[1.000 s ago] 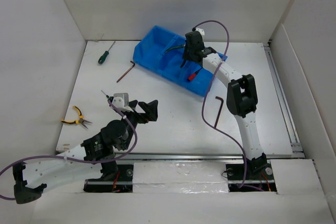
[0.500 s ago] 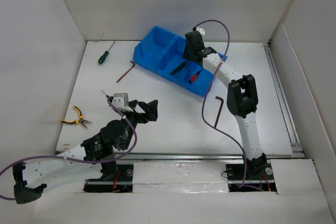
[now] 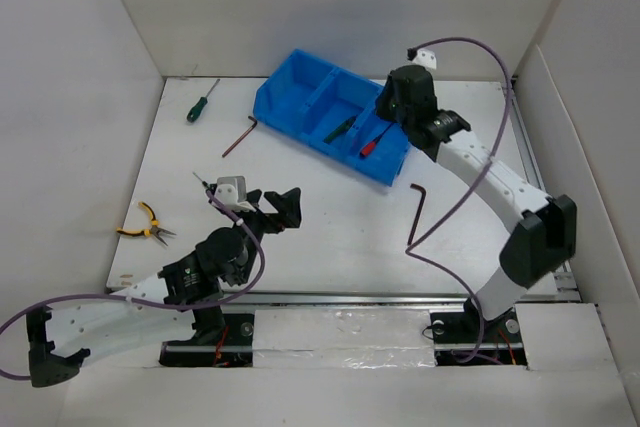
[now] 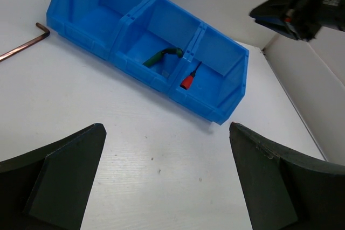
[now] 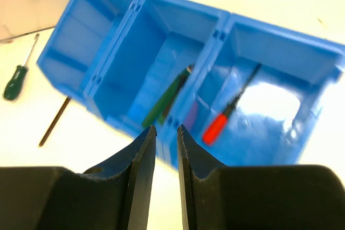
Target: Sort the tools into containers
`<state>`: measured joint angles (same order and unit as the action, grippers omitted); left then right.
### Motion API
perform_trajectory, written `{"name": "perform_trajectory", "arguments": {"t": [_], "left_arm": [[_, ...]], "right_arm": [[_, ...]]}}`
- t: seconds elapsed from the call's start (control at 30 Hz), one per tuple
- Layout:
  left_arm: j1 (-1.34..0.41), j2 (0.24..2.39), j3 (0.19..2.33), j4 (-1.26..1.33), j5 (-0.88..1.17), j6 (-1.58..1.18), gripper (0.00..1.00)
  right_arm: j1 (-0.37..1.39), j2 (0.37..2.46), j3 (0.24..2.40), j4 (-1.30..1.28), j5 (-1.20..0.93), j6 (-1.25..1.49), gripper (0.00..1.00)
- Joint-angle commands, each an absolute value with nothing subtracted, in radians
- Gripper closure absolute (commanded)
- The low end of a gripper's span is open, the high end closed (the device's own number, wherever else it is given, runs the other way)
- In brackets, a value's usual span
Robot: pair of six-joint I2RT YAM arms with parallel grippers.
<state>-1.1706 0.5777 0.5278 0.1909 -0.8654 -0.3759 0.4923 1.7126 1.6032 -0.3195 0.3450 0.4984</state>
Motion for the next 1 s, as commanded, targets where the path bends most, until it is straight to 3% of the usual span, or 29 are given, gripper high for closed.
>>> {"name": "perform_trajectory", "arguments": {"t": [0.0,0.27,0.57,0.97], "left_arm": [[-1.172,0.618,0.515,0.245,-0.929,-0.377,0.01],[-1.163,0.698,0.566,0.193,-0.942,-0.425,0.01],[-1.163,0.666,0.549,0.215,-0.862,-0.416,0.01],[-1.163,0.658,0.552,0.216,-0.847,-0.400,0.01]], "right_arm": [[0.531,1.590,1.418,-0.279,0.425,0.551,0.72],[0.546,1.405,1.033,-0.368,0.561,0.813,0.71],[0.603,1.488,0.925,-0.480,0.589,1.083,0.69],[0.546,1.480,0.836,-0.393,0.520,1.042,0.66]]}}
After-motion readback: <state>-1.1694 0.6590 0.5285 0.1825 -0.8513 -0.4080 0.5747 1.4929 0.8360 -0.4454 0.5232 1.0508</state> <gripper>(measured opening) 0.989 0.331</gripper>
